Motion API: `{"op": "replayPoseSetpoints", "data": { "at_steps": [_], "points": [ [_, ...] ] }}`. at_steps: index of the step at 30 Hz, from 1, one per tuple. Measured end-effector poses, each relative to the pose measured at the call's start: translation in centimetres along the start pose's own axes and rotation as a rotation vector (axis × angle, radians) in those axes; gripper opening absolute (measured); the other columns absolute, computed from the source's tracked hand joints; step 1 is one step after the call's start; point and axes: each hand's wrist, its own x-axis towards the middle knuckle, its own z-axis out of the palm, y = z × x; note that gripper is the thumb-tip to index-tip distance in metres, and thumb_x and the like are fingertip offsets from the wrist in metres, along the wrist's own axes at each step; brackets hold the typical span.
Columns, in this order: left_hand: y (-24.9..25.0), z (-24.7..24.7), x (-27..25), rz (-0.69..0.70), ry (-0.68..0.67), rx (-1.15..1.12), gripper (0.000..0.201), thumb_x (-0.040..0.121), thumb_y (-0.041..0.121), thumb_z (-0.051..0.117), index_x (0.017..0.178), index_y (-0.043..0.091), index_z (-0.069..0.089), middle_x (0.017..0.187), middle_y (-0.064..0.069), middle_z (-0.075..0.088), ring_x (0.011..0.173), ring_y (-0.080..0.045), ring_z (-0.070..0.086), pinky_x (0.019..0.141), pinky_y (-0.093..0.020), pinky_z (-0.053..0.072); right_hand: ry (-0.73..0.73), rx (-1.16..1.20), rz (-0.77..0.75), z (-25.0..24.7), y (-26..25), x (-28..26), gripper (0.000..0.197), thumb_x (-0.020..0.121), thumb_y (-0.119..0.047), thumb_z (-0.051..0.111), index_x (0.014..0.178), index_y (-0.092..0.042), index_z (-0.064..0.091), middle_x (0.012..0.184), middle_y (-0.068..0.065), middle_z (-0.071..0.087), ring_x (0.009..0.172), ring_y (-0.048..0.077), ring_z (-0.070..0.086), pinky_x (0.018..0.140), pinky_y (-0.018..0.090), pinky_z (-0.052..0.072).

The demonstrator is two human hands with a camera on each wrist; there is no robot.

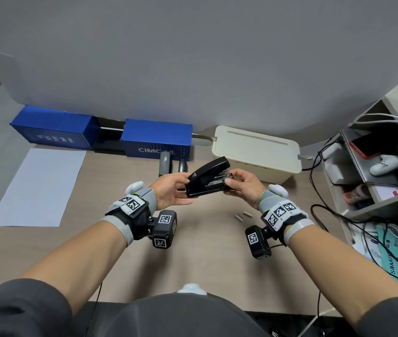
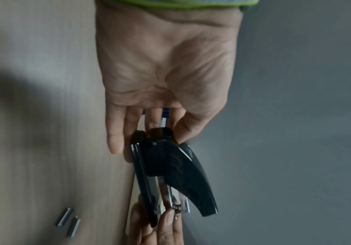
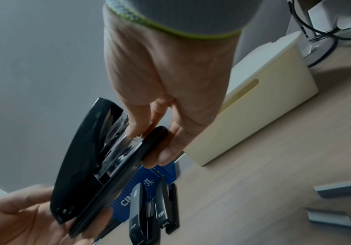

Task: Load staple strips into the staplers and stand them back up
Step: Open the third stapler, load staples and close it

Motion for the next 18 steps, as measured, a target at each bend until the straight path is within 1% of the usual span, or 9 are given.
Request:
{"op": "replayPoseSetpoints", "data": {
  "at_steps": [1, 3, 5, 7, 9, 11, 14, 16, 18],
  "points": [
    [0.3, 0.2, 0.1, -0.006, -0.013, 0.033, 0.021, 0.092, 0.017, 0.053, 0.108, 0.018, 0.067, 0.109, -0.008, 0.07, 0.102, -0.036, 0.07, 0.101, -0.051, 0.049, 0.007, -0.002, -0.001, -0.2, 0.0, 0.0, 0.009, 0.09, -0.001, 0.06, 0.093, -0.01, 0.059, 0.094, 0.014, 0.064, 0.083, 0.027, 0.064, 0.077, 0.032, 0.06],
    [0.8, 0.8, 0.3, -0.003, -0.015, 0.136, 0.018, 0.089, 0.025, 0.06, 0.106, 0.02, 0.062, 0.104, -0.004, 0.07, 0.102, -0.034, 0.069, 0.1, -0.048, 0.048, 0.019, -0.006, 0.004, -0.3, 0.0, 0.1, 0.008, 0.09, -0.003, 0.06, 0.091, -0.01, 0.058, 0.091, 0.014, 0.064, 0.08, 0.028, 0.065, 0.076, 0.032, 0.061],
    [1.2, 1.5, 0.9, 0.056, 0.041, 0.276, 0.025, 0.084, 0.025, 0.071, 0.105, 0.019, 0.059, 0.101, -0.003, 0.07, 0.096, -0.026, 0.068, 0.091, -0.042, 0.052, 0.019, -0.007, 0.008, -0.3, 0.0, 0.1, 0.007, 0.09, -0.004, 0.06, 0.09, -0.01, 0.058, 0.088, 0.014, 0.064, 0.078, 0.029, 0.066, 0.076, 0.034, 0.061],
    [1.3, 2.3, 1.7, 0.137, 0.107, 0.422, 0.033, 0.077, 0.024, 0.08, 0.104, 0.016, 0.063, 0.098, -0.003, 0.07, 0.092, -0.022, 0.067, 0.081, -0.036, 0.055, -0.013, -0.033, 0.017, -0.2, -0.1, 0.3, 0.008, 0.09, -0.004, 0.061, 0.088, -0.011, 0.058, 0.087, 0.014, 0.064, 0.077, 0.027, 0.066, 0.08, 0.039, 0.059],
    [1.4, 3.1, 2.6, 0.202, 0.137, 0.566, 0.038, 0.071, 0.026, 0.084, 0.105, 0.02, 0.069, 0.098, -0.003, 0.073, 0.094, -0.022, 0.069, 0.088, -0.039, 0.056, -0.059, -0.068, 0.026, 0.0, -0.1, 0.4, 0.009, 0.089, -0.004, 0.062, 0.087, -0.012, 0.058, 0.087, 0.014, 0.064, 0.077, 0.026, 0.066, 0.086, 0.044, 0.056],
    [1.2, 3.7, 3.2, 0.227, 0.156, 0.64, 0.034, 0.071, 0.025, 0.084, 0.103, 0.022, 0.072, 0.097, -0.003, 0.075, 0.094, -0.023, 0.07, 0.093, -0.043, 0.054, -0.076, -0.11, 0.039, -0.1, -0.1, 0.5, 0.009, 0.089, -0.004, 0.063, 0.087, -0.012, 0.059, 0.085, 0.011, 0.064, 0.076, 0.022, 0.065, 0.086, 0.041, 0.056],
    [0.9, 4.2, 4.2, 0.225, 0.173, 0.695, 0.029, 0.074, 0.022, 0.083, 0.1, 0.022, 0.073, 0.094, -0.003, 0.076, 0.093, -0.024, 0.07, 0.09, -0.041, 0.055, -0.017, -0.17, 0.048, -2.0, 0.0, 0.8, 0.007, 0.088, -0.006, 0.064, 0.091, -0.013, 0.062, 0.087, 0.007, 0.064, 0.078, 0.015, 0.063, 0.081, 0.033, 0.055],
    [0.6, 3.8, 4.3, 0.207, 0.186, 0.718, 0.028, 0.075, 0.02, 0.082, 0.1, 0.024, 0.072, 0.095, -0.002, 0.075, 0.094, -0.024, 0.069, 0.09, -0.038, 0.053, 0.046, -0.186, 0.049, -3.8, 0.3, 0.7, 0.008, 0.089, -0.008, 0.063, 0.095, -0.013, 0.064, 0.091, 0.008, 0.064, 0.082, 0.017, 0.064, 0.079, 0.03, 0.052],
    [0.2, 3.6, 4.9, 0.176, 0.182, 0.738, 0.03, 0.074, 0.02, 0.083, 0.101, 0.025, 0.072, 0.094, -0.001, 0.075, 0.094, -0.023, 0.07, 0.091, -0.038, 0.053, 0.061, -0.234, 0.079, -5.6, 1.0, 0.7, 0.011, 0.09, -0.011, 0.063, 0.1, -0.015, 0.065, 0.093, 0.007, 0.062, 0.086, 0.017, 0.063, 0.082, 0.03, 0.049]
  ]
}}
